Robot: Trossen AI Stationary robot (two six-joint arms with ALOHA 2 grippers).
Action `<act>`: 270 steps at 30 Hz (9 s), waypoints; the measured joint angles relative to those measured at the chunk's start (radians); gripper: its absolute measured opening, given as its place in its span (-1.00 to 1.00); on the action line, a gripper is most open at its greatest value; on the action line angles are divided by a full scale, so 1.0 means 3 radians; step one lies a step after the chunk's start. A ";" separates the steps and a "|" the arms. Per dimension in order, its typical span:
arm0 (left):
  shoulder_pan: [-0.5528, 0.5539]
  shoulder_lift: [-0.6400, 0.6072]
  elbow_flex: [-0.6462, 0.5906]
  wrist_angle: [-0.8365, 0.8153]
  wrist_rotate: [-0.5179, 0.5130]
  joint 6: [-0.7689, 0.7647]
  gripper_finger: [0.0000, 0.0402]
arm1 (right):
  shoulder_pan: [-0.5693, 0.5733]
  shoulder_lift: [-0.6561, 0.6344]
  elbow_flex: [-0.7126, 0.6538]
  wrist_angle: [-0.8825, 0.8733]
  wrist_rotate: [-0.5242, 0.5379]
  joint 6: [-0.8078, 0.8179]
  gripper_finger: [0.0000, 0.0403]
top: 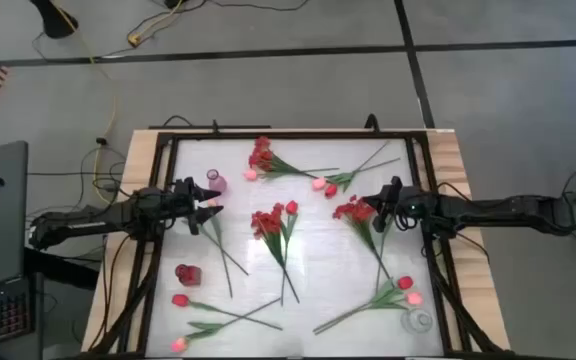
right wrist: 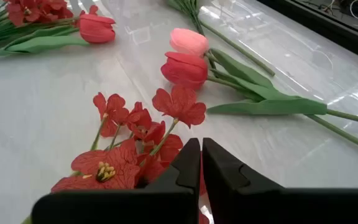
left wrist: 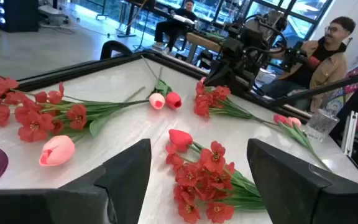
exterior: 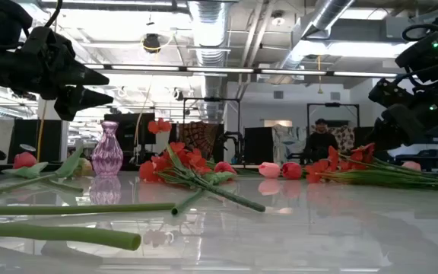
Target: Sort flowers into vase by color
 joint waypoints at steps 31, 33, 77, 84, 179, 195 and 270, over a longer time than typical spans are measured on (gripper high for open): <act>0.0001 -0.0001 0.0000 0.0001 0.0000 0.0000 0.26 | 0.0000 0.0000 0.0000 0.0000 0.0000 0.0000 -0.77; 0.0000 -0.0001 -0.0001 0.0000 0.0000 0.0000 0.26 | -0.0001 -0.0001 0.0001 0.0001 0.0000 0.0000 -0.77; 0.0002 -0.0001 0.0016 0.0058 -0.0805 -0.0055 0.26 | 0.0000 0.0000 0.0334 0.0301 -0.0017 -0.0583 -0.77; 0.0001 0.0001 0.0058 -0.0025 -0.0664 -0.0071 0.26 | 0.0003 0.0002 0.0799 0.0327 -0.0122 -0.0888 -0.77; -0.0003 0.1462 0.1547 -0.1058 -0.0622 0.0771 0.26 | -0.1097 0.4911 0.4423 -0.3800 0.0629 -0.3440 -0.48; -0.0003 0.1462 0.1545 -0.1061 -0.0620 0.0762 0.26 | -0.1036 0.4797 0.4417 -0.3898 0.0592 -0.3320 -0.91; -0.0005 0.1395 0.2255 -0.3472 -0.1087 -0.0290 0.26 | -0.0236 0.5115 0.6323 0.0256 -0.1761 -0.0403 -0.90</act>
